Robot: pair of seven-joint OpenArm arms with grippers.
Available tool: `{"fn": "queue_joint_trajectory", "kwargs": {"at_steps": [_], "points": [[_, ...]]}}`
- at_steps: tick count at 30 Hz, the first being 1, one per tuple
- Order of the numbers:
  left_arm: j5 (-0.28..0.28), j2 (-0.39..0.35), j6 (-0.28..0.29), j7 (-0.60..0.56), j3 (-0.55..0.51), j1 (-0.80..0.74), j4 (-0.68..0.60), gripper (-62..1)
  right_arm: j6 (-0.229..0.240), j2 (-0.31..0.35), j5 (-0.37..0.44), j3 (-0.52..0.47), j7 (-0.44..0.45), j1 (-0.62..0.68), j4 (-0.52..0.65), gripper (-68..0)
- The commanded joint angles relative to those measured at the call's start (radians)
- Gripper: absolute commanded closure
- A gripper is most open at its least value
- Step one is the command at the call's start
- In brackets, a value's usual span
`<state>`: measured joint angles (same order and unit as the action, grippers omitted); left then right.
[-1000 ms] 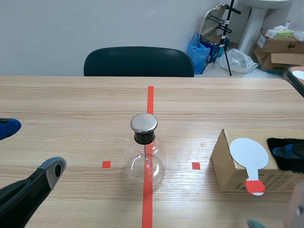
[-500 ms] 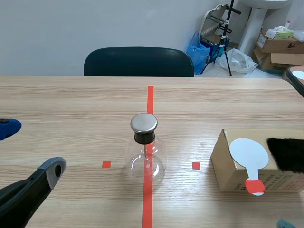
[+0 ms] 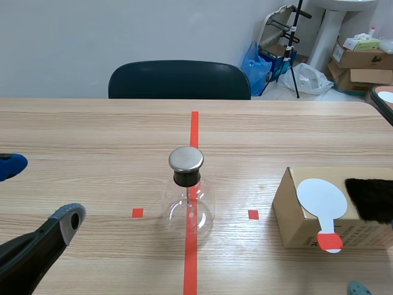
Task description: Do the electroscope experiment
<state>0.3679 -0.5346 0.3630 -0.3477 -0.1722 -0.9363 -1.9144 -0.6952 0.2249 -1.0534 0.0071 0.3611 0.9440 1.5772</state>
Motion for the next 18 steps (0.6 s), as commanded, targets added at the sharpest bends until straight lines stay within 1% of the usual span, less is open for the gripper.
{"fn": "queue_joint_trajectory", "kwargs": {"at_steps": [1,10,18], "points": [[0.009,0.000,-0.002,-0.010,-0.004,-0.005,-0.011,-62.3,-0.009,0.013,-0.019,-0.005,-0.016,-0.018,0.009,-67.9],[0.009,0.000,-0.002,-0.010,-0.004,-0.005,-0.011,-62.3,-0.009,0.013,-0.021,0.042,-0.026,-0.118,-0.080,-67.9],[0.009,0.000,-0.002,-0.010,-0.004,-0.005,-0.011,-62.3,-0.009,0.013,-0.024,0.074,-0.052,-0.189,-0.124,-67.9]]}}
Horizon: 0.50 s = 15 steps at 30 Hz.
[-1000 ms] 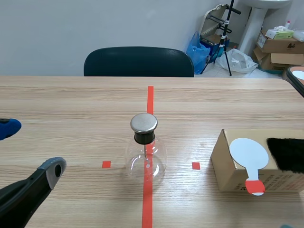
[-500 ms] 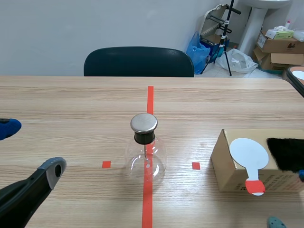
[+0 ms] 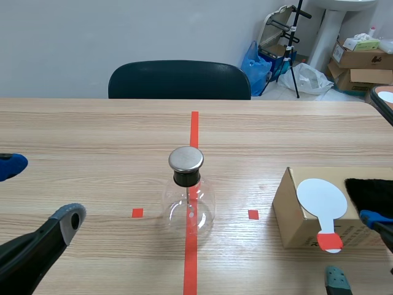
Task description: Do the electroscope experiment
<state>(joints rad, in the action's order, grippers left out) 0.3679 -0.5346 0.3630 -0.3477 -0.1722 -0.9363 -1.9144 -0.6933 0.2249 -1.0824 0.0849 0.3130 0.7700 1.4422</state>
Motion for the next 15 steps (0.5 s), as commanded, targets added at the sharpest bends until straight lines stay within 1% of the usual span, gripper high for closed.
{"fn": "queue_joint_trajectory", "kwargs": {"at_steps": [1,9,15], "points": [[0.009,0.000,-0.002,-0.010,-0.004,-0.005,-0.011,-62.3,-0.010,0.013,0.005,-0.004,-0.004,-0.023,0.005,-67.9],[0.009,0.000,-0.002,-0.010,-0.004,-0.005,-0.011,-62.3,-0.010,0.013,-0.011,0.026,-0.017,-0.098,-0.057,-67.9],[0.009,0.000,-0.002,-0.010,-0.004,-0.005,-0.011,-62.3,-0.010,0.013,-0.022,0.061,-0.070,-0.122,-0.061,-67.9]]}}
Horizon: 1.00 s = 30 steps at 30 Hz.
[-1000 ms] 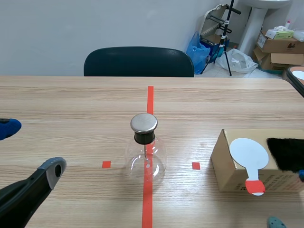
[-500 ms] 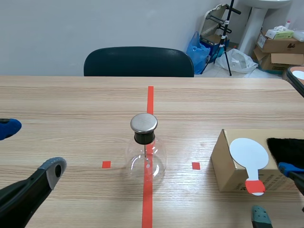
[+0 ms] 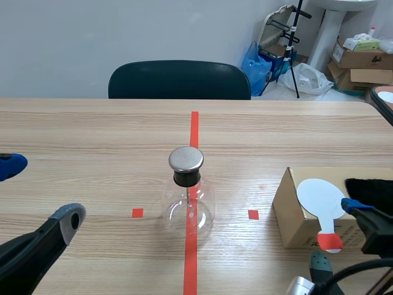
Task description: Do the electroscope experiment
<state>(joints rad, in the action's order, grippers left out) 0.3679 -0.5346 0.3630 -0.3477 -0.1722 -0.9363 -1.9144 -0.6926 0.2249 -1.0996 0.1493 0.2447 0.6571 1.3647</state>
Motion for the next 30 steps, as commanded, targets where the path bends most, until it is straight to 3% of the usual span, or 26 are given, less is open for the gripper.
{"fn": "queue_joint_trajectory", "kwargs": {"at_steps": [1,14,30], "points": [[0.009,0.000,-0.002,-0.010,-0.004,-0.005,-0.011,-62.3,-0.011,0.013,-0.014,0.001,-0.011,-0.010,0.016,-67.9],[0.009,0.000,-0.002,-0.010,-0.004,-0.005,-0.011,-62.3,-0.011,0.013,-0.074,0.070,-0.127,-0.022,0.016,-67.9],[0.009,0.000,-0.002,-0.010,-0.004,-0.005,-0.011,-62.3,-0.015,0.013,-0.079,0.070,-0.127,0.000,0.025,-67.9]]}}
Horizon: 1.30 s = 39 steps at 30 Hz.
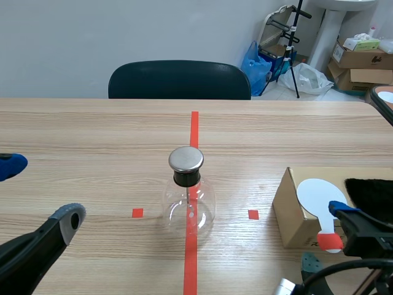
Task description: Do the electroscope experiment
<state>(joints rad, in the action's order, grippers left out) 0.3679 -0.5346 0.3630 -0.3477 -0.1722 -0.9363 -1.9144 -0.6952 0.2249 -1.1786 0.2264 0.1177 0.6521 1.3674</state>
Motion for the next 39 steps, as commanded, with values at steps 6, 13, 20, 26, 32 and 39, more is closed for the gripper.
{"fn": "queue_joint_trajectory", "kwargs": {"at_steps": [6,13,20,26,32,39], "points": [[0.009,0.000,-0.002,-0.009,-0.004,-0.005,-0.011,-62.3,-0.013,0.013,0.000,-0.007,0.000,0.004,0.023,-67.9],[0.009,0.000,-0.002,-0.010,-0.004,-0.005,-0.011,-62.3,-0.013,0.013,0.000,-0.007,0.000,0.004,0.023,-67.3],[0.009,0.000,-0.002,-0.010,-0.004,-0.005,-0.011,-62.3,-0.013,0.013,0.000,-0.007,0.000,0.004,0.023,-45.2],[0.009,0.000,-0.002,-0.010,-0.004,-0.005,-0.011,-62.3,-0.016,0.013,0.000,-0.007,0.000,0.004,0.023,-27.5],[0.010,0.000,-0.002,-0.010,-0.004,-0.005,-0.011,-62.3,-0.018,0.013,0.000,-0.007,-0.001,0.001,0.023,-15.5],[0.010,0.000,-0.002,-0.010,-0.004,-0.005,-0.011,-62.3,-0.023,0.013,0.000,-0.007,-0.005,-0.001,0.023,-1.0]]}}
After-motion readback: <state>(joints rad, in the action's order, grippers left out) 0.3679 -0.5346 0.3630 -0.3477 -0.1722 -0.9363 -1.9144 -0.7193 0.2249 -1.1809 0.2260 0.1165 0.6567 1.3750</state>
